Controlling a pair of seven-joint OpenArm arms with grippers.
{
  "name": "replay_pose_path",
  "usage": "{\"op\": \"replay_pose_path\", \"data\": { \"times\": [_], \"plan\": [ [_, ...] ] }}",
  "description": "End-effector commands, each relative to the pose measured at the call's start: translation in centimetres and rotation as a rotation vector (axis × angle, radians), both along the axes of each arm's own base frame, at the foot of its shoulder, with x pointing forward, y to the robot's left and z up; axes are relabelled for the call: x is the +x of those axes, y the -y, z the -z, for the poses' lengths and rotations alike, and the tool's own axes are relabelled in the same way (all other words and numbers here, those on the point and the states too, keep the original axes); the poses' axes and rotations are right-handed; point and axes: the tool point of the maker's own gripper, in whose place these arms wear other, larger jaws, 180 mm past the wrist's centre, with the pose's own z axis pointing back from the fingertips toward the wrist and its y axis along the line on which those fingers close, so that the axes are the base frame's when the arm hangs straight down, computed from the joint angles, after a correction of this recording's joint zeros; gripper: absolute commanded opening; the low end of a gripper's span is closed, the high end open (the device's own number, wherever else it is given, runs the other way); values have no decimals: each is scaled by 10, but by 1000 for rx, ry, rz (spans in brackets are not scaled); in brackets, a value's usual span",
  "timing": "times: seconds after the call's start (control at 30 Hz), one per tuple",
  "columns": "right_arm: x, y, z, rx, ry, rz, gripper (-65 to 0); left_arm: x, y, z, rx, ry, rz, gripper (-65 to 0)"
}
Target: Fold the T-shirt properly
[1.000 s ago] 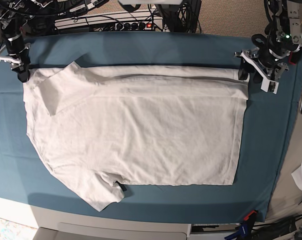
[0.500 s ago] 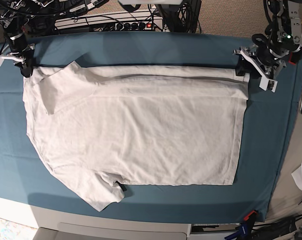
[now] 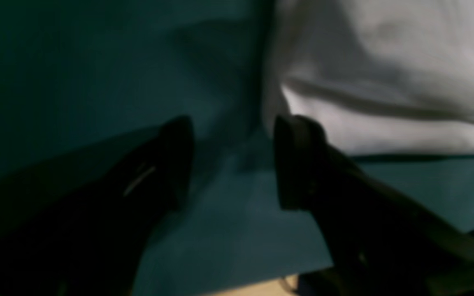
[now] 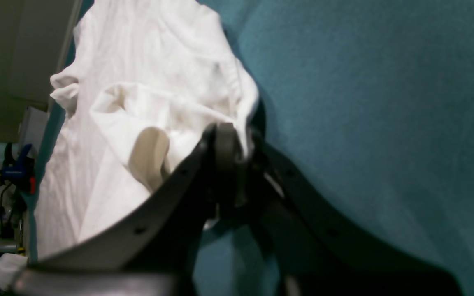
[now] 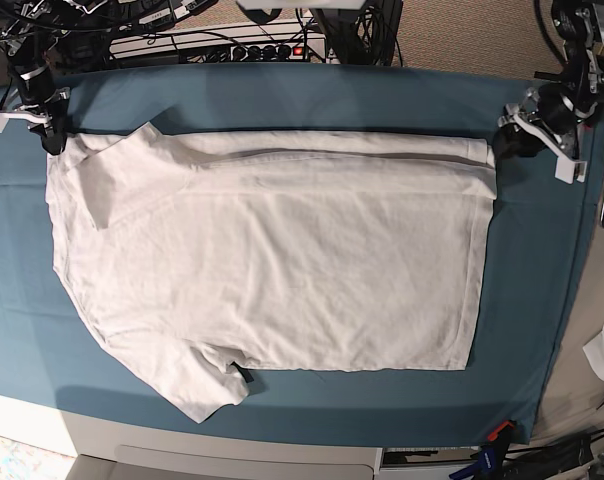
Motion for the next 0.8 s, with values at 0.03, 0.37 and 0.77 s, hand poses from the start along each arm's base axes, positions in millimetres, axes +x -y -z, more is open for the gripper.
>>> {"op": "replay_pose_path", "data": {
  "times": [0.03,0.37,0.77],
  "plan": [
    [4,9,-14,-39,26,-9,-650,2,7,-5,-35,21,18,-326],
    [4,9,-14,-39,25,-9,-650,1,37,-11,-127,48,110,-326],
    [4,9,-14,-39,26,-9,-650,0,47,-19,-172,80,157,-326]
  ]
}}
